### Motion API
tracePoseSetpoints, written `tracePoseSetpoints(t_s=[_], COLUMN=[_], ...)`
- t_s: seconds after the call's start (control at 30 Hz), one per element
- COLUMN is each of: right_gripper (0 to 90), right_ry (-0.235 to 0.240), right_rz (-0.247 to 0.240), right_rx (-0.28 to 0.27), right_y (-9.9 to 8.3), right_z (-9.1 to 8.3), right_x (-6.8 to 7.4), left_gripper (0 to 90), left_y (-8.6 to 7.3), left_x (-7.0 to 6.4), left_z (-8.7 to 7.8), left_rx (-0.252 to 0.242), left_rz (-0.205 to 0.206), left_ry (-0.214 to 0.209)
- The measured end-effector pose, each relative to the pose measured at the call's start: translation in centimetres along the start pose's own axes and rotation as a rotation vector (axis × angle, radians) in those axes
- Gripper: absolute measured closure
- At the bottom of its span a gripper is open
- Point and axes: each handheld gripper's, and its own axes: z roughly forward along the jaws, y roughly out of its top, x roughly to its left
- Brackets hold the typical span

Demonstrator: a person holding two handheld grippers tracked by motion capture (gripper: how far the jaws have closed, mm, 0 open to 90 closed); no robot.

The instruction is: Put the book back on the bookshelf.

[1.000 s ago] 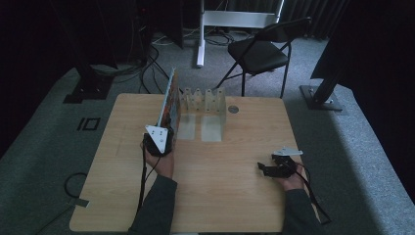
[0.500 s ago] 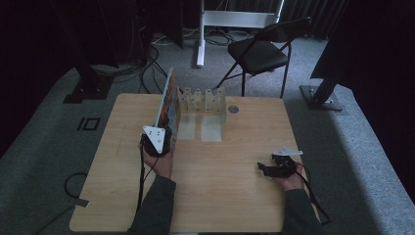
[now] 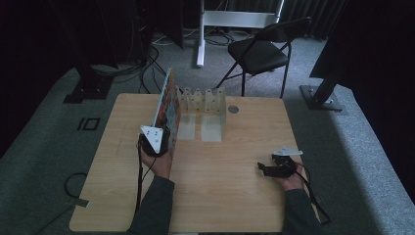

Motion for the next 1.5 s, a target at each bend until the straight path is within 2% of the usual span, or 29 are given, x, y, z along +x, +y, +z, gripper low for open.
tracePoseSetpoints(t_s=[0.5, 0.73, 1.07, 1.33, 1.5], right_gripper=[22.2, 22.2, 22.2, 22.2, 22.2], right_ry=[0.000, 0.001, 0.001, 0.001, 0.000], right_rz=[0.000, 0.000, 0.000, 0.000, 0.000], right_rx=[0.000, 0.000, 0.000, 0.000, 0.000], right_y=[0.0, 0.0, 0.0, 0.0, 0.0], right_z=[0.0, 0.0, 0.0, 0.0, 0.0], right_x=[0.0, 0.0, 0.0, 0.0, 0.0], left_gripper=[76.2, 72.3, 62.3, 59.1, 55.9], left_y=[0.1, 0.1, 0.0, -0.1, 0.0], left_x=[0.3, 0.7, 0.8, 1.1, 1.4], left_z=[0.0, 0.0, -0.2, -0.4, -0.5], left_rx=[-0.011, -0.002, 0.008, 0.023, 0.051], left_rz=[0.012, 0.008, 0.008, 0.010, 0.002], left_ry=[-0.008, -0.028, -0.076, -0.104, -0.144])
